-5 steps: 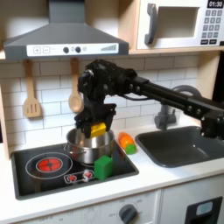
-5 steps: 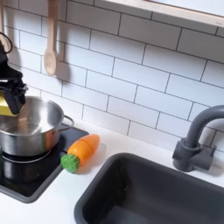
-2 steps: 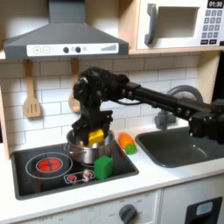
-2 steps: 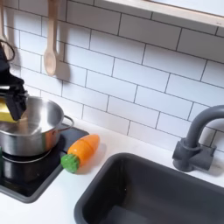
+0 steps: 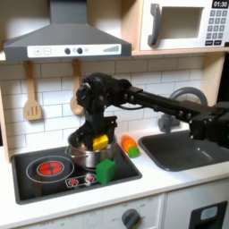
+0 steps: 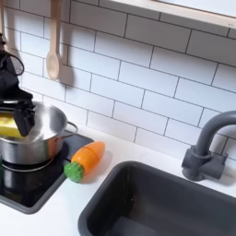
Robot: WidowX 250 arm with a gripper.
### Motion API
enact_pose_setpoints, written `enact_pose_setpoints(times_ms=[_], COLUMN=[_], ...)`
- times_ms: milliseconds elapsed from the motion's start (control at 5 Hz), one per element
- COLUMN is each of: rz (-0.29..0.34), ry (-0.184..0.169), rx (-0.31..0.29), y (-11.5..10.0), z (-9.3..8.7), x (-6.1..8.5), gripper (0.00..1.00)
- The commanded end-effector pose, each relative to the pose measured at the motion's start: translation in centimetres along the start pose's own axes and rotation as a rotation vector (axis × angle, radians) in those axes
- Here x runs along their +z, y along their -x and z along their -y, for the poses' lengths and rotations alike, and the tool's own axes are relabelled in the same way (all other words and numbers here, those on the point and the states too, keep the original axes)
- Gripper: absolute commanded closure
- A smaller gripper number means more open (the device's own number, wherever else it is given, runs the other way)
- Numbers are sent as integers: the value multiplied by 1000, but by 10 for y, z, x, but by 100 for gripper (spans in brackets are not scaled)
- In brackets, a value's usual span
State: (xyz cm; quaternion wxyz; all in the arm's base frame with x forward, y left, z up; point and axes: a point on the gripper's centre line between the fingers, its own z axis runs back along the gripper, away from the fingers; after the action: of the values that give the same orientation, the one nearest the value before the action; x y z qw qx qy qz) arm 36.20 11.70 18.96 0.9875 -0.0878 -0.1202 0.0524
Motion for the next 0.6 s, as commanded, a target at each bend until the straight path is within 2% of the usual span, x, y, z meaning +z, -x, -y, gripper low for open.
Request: enact_pose_setpoints(times_ms=[0, 200, 400], rz=[2, 2, 12], ry=[7, 9, 12], rx=[-3, -11, -17], y=[1, 0, 0], z=[2, 2, 4], x=[0, 3, 5], gripper=[100, 2, 0])
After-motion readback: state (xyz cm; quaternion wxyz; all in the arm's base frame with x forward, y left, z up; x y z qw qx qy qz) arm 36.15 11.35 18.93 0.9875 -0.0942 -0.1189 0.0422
